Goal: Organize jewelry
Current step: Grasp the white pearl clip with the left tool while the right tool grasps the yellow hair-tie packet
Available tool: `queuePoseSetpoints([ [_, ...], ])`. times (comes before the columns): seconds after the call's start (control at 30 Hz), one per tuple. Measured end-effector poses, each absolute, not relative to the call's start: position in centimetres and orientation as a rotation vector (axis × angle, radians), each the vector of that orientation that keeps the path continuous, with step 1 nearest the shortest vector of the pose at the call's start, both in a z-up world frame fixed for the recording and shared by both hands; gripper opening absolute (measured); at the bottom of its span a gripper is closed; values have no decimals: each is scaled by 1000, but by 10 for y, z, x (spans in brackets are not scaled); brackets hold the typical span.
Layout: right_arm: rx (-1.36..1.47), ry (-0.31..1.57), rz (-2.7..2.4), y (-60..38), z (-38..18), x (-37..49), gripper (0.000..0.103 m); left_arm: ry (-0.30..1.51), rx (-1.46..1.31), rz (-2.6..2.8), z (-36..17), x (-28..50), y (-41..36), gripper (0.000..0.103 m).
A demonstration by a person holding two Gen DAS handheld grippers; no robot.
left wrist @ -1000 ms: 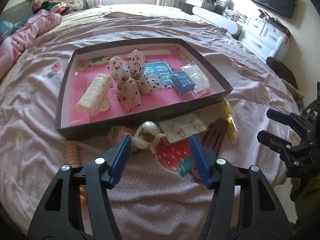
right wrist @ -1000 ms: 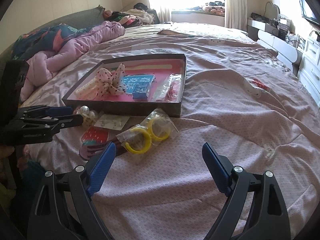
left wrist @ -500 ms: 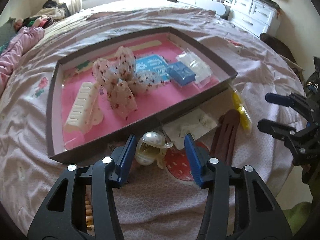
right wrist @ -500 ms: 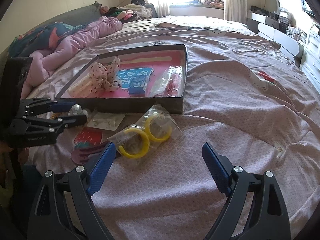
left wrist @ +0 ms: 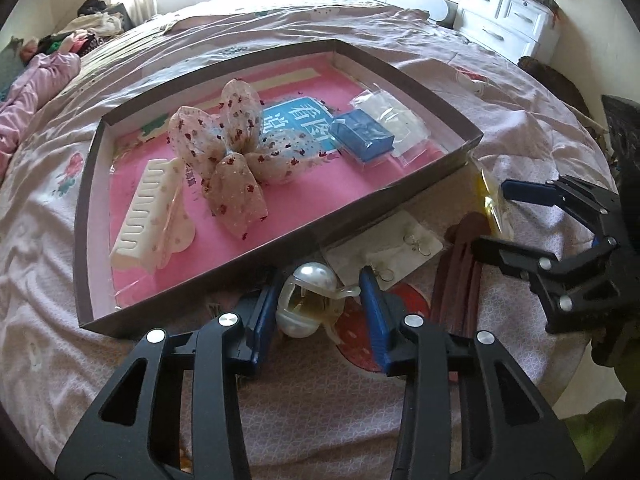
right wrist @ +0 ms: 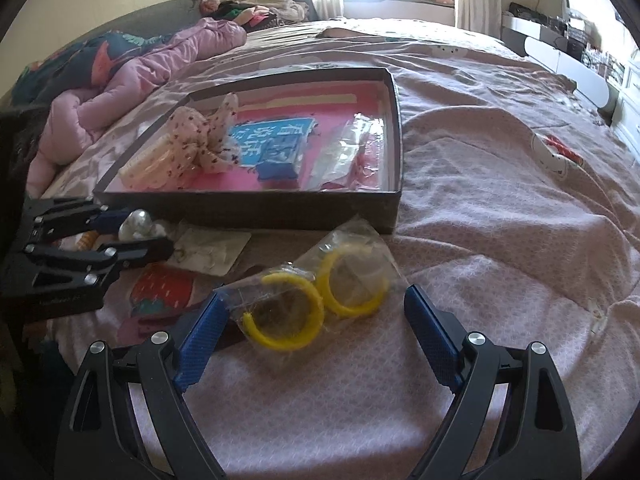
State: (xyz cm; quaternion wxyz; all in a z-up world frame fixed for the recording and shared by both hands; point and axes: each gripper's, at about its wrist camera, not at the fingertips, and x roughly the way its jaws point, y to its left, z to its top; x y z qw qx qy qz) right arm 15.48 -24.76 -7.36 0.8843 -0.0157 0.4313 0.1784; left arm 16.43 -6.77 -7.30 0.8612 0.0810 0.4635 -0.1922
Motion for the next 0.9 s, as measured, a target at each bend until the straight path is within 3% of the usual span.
queuePoseSetpoints([
  [0.1,-20,900,381,-249,-74,158,85,962,165,-404,-71,162,-68,31],
  [0.27,-50,884,421,-250,-70,152,72,940,118,-432,-62,156,-66,31],
  [0.67,-13,862,405,-275,-61,141,61,903,50,-444,-47,146,-62,25],
  [0.7,-9,860,401,-277,-60,140,58,901,47,-444,-47,146,-61,25],
  [0.73,-3,858,408,-278,-59,140,39,897,45,-443,-46,145,-61,25],
  [0.9,-32,832,389,-279,-53,137,36,875,32,-443,-38,141,-60,25],
])
